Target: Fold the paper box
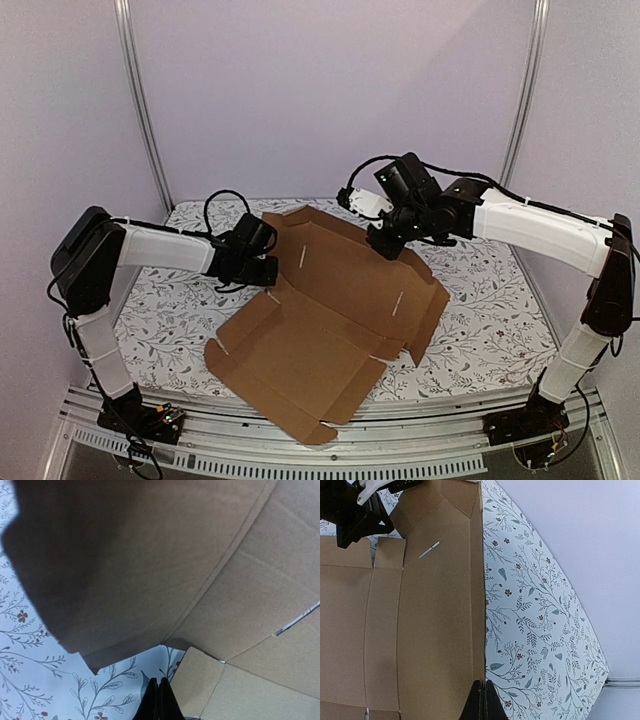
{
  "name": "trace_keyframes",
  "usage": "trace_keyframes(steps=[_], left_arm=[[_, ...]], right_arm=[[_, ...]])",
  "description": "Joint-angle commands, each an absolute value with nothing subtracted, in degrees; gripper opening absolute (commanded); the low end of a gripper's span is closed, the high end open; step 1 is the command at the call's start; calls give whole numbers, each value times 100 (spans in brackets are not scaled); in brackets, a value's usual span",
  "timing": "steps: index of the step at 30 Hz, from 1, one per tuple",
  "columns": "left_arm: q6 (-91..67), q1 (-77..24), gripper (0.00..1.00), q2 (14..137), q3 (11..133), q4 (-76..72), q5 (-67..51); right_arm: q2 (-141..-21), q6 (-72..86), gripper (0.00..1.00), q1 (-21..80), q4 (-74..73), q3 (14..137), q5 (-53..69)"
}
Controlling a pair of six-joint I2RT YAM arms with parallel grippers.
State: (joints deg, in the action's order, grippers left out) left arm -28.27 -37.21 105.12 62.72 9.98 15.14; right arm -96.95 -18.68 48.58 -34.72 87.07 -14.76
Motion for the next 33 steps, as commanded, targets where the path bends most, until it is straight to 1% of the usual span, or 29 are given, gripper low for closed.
trace_keyframes(steps=[1,13,33], left_arm=[[-2589,-3709,0,10770,6390,1161,1775],[-2515,-3709,0,10967,6331,1116,1687],[-2400,-3709,0,10623,6113,579,206]], right_arm=[[-9777,-1824,0,4833,-3523,8807,-1365],[-9790,-1778,0,4834,-3471,8789,-1290],[-9765,-1732,0,4833,-3419,8798,-1226]])
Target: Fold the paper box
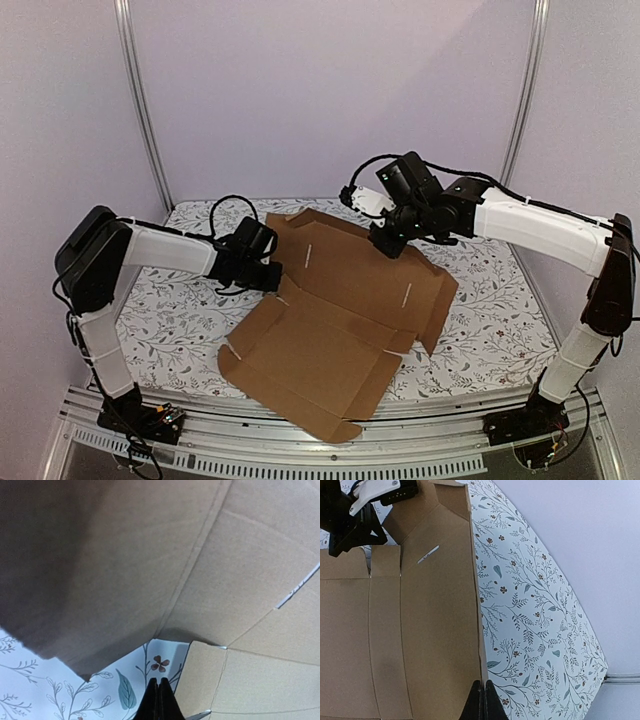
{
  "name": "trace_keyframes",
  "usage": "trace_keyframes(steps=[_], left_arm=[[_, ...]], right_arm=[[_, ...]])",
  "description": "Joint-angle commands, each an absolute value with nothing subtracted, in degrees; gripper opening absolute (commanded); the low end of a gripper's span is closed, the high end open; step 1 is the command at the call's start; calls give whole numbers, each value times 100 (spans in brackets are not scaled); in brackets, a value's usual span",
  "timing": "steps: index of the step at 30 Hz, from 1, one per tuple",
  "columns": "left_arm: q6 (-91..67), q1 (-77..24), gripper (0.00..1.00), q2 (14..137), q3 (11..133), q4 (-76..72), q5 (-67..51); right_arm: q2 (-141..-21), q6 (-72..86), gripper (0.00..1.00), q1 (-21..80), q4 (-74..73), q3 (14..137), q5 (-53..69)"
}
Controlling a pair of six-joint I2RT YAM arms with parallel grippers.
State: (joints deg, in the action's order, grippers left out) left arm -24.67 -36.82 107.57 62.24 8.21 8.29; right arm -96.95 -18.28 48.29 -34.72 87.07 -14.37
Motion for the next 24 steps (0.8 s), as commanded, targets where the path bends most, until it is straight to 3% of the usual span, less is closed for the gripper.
trace_keyframes(steps=[1,13,24], left_arm=[[-2403,-3709,0,10604,6102,549,120],[-2643,-3804,0,10519,5904,154,-741],[-2771,-4217,0,10546,5786,176,-699]], right_arm=[[-9765,-1739,0,4833,-3427,8798,-1237],[-9770,-1714,0,4832,-3402,8741,-1298],[-9699,-1647,0,4832,-3380,8631,-1367]])
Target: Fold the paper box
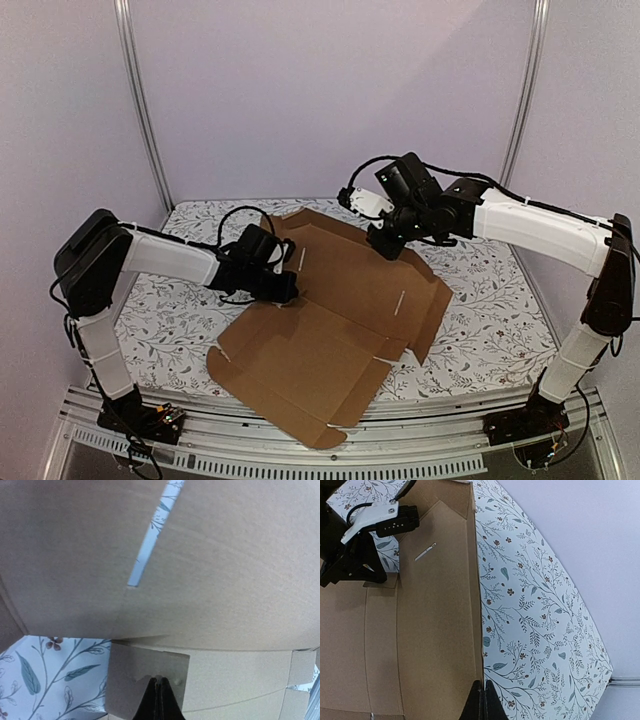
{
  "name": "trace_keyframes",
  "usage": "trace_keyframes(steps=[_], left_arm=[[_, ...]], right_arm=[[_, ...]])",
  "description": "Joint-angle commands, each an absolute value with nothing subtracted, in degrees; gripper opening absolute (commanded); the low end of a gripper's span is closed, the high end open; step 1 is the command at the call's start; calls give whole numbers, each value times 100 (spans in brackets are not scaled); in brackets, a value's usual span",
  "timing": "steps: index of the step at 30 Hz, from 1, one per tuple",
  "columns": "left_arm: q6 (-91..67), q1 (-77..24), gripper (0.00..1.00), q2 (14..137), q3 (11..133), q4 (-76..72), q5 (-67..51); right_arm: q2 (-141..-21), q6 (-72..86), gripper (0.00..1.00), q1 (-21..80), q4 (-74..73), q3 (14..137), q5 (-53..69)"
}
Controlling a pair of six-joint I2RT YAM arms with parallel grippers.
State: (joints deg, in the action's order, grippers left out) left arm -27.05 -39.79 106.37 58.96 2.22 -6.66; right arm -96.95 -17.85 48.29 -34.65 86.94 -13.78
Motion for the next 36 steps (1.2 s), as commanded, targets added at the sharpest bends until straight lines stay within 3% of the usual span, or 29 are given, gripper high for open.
trace_keyframes(steps=[1,17,26,36], left_arm=[[-2800,-4259,0,10573,5771,190,-666],[-3027,-4482,0,10666,5602,102,-330],[-2717,-4345,0,9703,5842,987,-19],[-2540,-3446,0,8154,5389,1535,-147]], right_arm=[[-9696,-1632,0,4834,-3369,8624,-1363],[-9516,-1547,0,4833,-3378,8552,-1319],[-9345,-1759,0,4832,-3384,8510,-1319],[-9352,-2465,0,4671,-3396,8394,-915]])
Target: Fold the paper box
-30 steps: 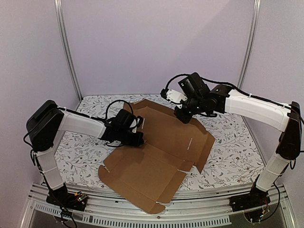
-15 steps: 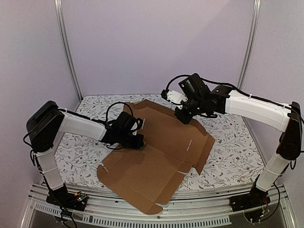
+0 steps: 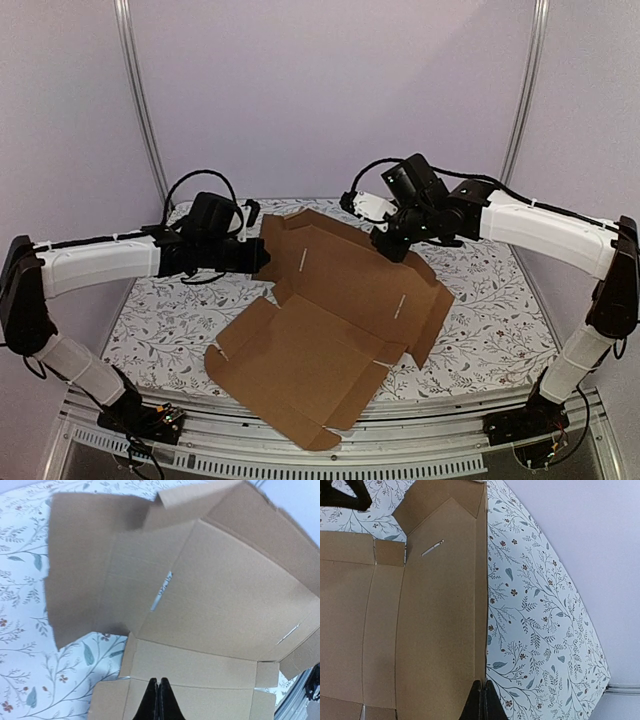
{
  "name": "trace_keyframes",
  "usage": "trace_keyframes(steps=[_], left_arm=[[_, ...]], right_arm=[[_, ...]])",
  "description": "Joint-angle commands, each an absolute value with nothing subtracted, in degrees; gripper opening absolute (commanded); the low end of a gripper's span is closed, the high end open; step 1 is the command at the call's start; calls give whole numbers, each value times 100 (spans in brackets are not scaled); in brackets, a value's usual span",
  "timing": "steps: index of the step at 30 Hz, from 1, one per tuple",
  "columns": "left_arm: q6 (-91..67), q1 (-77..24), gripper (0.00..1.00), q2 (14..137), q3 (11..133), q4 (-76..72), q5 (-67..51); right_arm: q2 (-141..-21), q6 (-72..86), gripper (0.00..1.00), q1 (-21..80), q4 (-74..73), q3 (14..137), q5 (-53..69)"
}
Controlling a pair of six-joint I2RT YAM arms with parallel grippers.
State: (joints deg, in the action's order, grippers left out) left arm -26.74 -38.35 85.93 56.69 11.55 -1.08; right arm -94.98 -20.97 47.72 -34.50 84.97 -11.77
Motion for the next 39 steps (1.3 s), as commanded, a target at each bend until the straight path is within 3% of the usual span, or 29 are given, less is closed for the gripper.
trace_keyframes(steps=[1,9,16,28,39], left_arm=[[-2539,-3320,0,8018,5292,1538,-141],[-2721,-2545,0,7711,4793,1143,-365],[-3033,-2176,0,8034,4388,276,-455],[-3705,-1886,0,9535,4040,-2100,-3106],[-3858,-2283,0,9525,3770,-2365,-3699]], right_arm=[[-9355,-2539,0,4653,-3401,8377,-837],[-9078,-3548,0,4648,-3362,7960,81],[-8753,-4099,0,4649,-3127,7562,114],[-8557,-4307,0,4643,-2472,7209,-215],[-8695,-4238,0,4644,-2398,7251,-429]])
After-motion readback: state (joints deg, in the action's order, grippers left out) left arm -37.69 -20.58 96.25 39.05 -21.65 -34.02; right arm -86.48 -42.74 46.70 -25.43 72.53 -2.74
